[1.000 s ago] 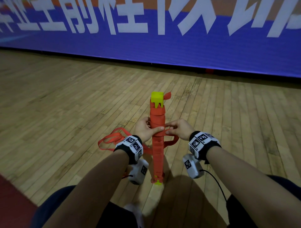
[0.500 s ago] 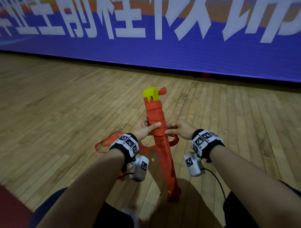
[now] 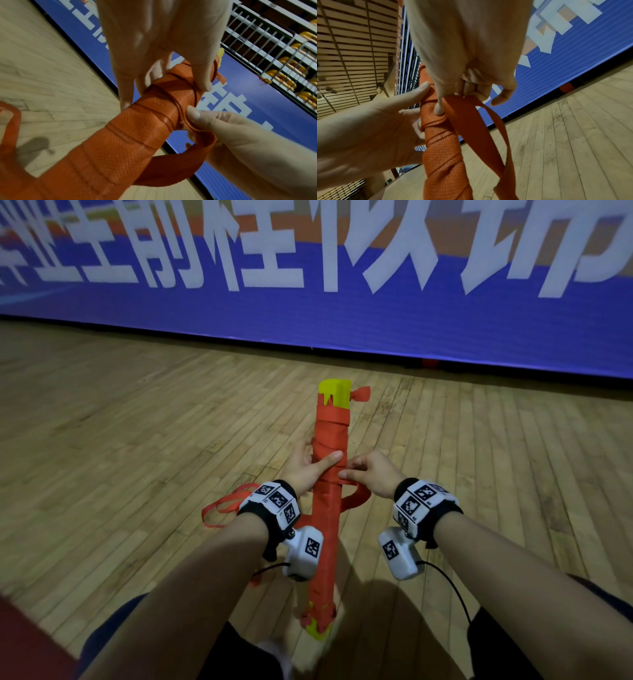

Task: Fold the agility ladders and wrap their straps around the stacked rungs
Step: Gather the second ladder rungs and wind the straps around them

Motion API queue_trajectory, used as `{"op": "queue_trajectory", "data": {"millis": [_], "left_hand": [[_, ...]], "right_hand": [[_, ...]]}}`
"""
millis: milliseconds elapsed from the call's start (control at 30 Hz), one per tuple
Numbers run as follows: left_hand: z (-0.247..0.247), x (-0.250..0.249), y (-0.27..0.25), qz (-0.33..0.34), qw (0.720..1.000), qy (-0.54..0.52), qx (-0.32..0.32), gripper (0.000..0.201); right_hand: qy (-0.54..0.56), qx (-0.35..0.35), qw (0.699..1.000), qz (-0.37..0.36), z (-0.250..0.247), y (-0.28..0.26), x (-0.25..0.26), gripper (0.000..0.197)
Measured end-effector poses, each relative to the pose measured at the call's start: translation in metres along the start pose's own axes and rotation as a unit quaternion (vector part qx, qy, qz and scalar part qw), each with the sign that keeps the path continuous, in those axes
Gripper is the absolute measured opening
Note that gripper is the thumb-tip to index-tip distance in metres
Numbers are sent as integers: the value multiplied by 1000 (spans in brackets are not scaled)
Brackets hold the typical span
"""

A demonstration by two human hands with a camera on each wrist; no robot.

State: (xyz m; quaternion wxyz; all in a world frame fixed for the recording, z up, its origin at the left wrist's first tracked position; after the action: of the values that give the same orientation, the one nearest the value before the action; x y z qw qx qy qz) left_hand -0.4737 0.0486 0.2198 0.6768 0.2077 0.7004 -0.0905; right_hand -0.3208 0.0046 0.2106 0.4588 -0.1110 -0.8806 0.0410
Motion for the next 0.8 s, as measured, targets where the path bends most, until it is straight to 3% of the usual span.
{"op": "queue_trajectory", "data": {"millis": [300, 467, 800], "left_hand": [[0, -5, 1, -3, 1000, -10, 14, 30], [3, -3, 4, 10, 1000, 0, 16, 41], [-1, -7, 5, 8, 999, -32, 9, 32]], "right_hand": [[13, 38, 999, 19, -12, 3, -2, 10], [16, 66, 998, 15, -22, -3, -1, 4], [180, 136, 974, 14, -18, -7, 6, 17]]}}
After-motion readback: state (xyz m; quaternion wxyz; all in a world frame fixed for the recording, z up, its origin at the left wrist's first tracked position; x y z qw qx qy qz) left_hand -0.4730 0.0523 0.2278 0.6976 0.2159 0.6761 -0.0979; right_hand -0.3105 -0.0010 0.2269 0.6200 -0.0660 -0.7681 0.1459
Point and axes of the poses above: each hand's wrist, its own y-axis towards the middle knuckle, its own z-axis out of the palm, x = y × z, the point moved 1 cm from there along y, towards the middle knuckle, and after that the axes turned 13 degrees about z, right-handed, at the moved point
